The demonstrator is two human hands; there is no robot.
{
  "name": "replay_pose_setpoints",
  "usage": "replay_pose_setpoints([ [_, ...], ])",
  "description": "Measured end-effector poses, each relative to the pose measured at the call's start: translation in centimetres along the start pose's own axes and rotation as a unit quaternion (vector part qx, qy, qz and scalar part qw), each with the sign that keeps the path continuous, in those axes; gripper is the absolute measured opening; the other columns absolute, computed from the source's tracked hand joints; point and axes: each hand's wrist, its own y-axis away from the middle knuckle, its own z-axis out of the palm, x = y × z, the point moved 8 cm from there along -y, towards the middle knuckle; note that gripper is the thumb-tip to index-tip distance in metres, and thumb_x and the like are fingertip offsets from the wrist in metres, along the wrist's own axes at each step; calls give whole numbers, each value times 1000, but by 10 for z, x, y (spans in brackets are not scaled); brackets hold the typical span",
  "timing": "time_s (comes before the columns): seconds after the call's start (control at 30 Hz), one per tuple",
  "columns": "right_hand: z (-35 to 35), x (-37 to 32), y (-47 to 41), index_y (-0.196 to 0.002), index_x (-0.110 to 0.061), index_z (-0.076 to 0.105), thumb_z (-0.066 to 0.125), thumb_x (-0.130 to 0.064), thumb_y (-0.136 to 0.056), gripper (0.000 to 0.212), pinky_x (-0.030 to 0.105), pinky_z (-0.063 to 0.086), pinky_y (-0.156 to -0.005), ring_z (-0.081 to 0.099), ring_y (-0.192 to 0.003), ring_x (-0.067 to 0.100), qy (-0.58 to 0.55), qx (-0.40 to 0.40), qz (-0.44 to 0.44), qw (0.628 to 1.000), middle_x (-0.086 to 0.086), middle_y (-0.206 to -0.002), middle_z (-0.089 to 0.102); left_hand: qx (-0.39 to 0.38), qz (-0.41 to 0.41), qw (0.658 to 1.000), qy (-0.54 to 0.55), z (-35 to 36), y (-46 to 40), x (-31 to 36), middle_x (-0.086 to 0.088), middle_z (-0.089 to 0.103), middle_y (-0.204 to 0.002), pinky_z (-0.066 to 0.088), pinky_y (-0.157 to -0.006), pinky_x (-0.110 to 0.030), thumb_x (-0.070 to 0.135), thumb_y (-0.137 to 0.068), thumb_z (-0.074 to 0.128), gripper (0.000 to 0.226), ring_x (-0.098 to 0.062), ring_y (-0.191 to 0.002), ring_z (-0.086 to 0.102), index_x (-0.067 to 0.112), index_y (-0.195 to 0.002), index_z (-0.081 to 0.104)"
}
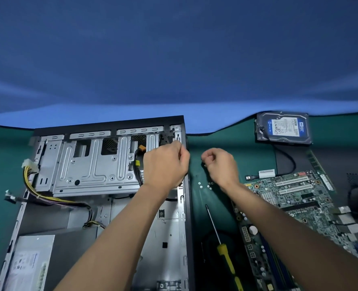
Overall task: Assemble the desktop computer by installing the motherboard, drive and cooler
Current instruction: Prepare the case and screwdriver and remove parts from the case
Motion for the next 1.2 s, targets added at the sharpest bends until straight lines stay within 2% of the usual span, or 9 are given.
replay_pose_setpoints([
  [0.1,-27,-16,19,-73,-22,68,64,-8,-86,19,16,43,-58,53,-57,-1,-223,20,33,974,-13,-64,62,10,13,999,-38,-5,4,4,1,48,-45,7,-43,-16,18,-86,56,26,-18,-35,30,14,-63,46],
  [0.2,-55,-37,40,-75,-14,70,68,-3,-83,14,6,36,-49,47,-44,-6,-319,38,23,947,-15,-53,61,-17,13,999,-28,-7,4,12,-2,62,-74,25,-49,-29,28,-96,43,19,-28,-56,56,14,-89,52],
  [0.27,-68,-49,53,-78,-9,70,67,-1,-83,10,6,35,-45,46,-41,-6,-355,37,15,934,-17,-47,58,-64,-7,997,46,-6,5,20,2,59,-72,29,-58,-33,33,-99,33,28,-29,-69,57,19,-81,50],
  [0.4,-80,-60,76,-75,-15,70,67,-4,-84,15,11,32,-42,43,-40,-2,-383,38,22,923,-13,-51,58,-215,-106,914,327,4,17,38,5,53,-45,34,-57,-26,33,-101,31,47,-9,-50,50,19,-68,62],
  [0.6,-78,-67,116,-77,-8,66,61,-1,-87,13,16,27,-38,32,-38,5,-448,37,30,893,-3,-49,57,-240,-119,842,468,-22,44,58,-1,56,-46,25,-36,-17,20,-102,34,47,-7,-31,34,5,-65,60],
  [0.73,-77,-76,156,-77,-10,65,59,-2,-89,16,15,28,-39,34,-38,5,-431,69,10,899,-4,-43,52,-287,-135,792,521,-35,79,60,6,46,-36,19,-35,-13,20,-101,33,45,-7,-29,30,6,-61,50],
  [0.9,-67,-69,209,-79,-11,61,63,-12,-89,10,15,34,-39,43,-39,5,-378,142,20,915,-2,-52,54,-306,-171,732,584,-41,129,41,1,50,-51,20,-36,-14,20,-98,42,31,-9,-34,33,10,-71,56],
  [1.07,-49,-22,251,-82,-15,63,61,-20,-92,11,20,42,-54,57,-62,12,-255,166,83,949,0,-69,63,-317,-202,705,601,-41,173,16,0,56,-56,25,-35,-17,15,-92,51,17,-10,-38,40,7,-79,58],
  [1.2,-29,23,266,-104,-17,62,60,-31,-92,18,23,40,-71,57,-87,12,-57,127,137,981,-5,-98,65,-311,-243,709,584,-42,202,-5,-5,61,-59,30,-38,-20,10,-86,54,13,-14,-42,45,6,-75,61],
])
